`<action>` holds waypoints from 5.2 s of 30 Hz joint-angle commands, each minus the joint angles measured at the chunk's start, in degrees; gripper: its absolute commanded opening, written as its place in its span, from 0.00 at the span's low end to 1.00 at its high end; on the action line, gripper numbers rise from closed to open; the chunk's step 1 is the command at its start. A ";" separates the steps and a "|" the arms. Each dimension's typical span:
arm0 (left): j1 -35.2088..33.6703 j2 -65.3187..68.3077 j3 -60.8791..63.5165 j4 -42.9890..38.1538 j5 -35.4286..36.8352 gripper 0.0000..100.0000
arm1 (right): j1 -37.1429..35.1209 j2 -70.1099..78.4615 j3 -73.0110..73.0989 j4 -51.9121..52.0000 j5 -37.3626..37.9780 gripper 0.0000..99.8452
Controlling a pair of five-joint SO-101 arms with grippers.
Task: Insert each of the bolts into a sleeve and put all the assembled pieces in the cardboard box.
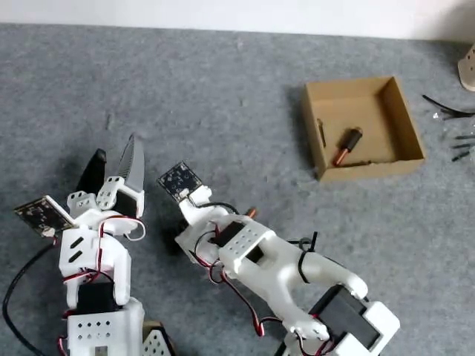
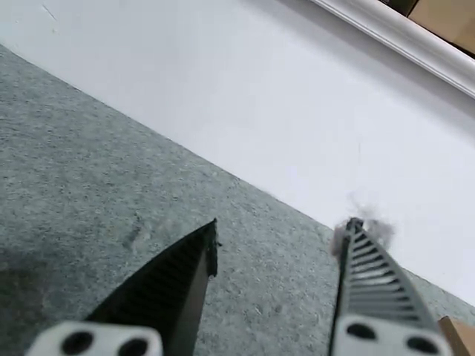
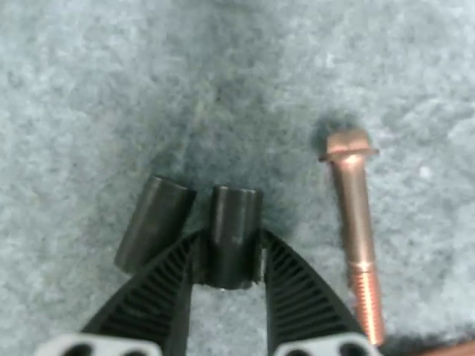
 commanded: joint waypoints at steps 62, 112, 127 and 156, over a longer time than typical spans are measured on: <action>38.11 73.98 -63.25 50.90 18.37 0.22 | 40.31 -58.24 45.14 -20.35 6.24 0.01; 25.10 122.33 -86.55 44.31 23.74 0.01 | 41.98 -58.42 45.14 -20.35 6.33 0.01; 25.45 106.51 -76.18 35.78 12.13 0.00 | 41.71 -58.51 45.14 -20.44 6.33 0.01; 25.89 36.44 -2.33 -44.40 -3.34 0.00 | 26.51 -58.15 52.62 -33.71 15.38 0.01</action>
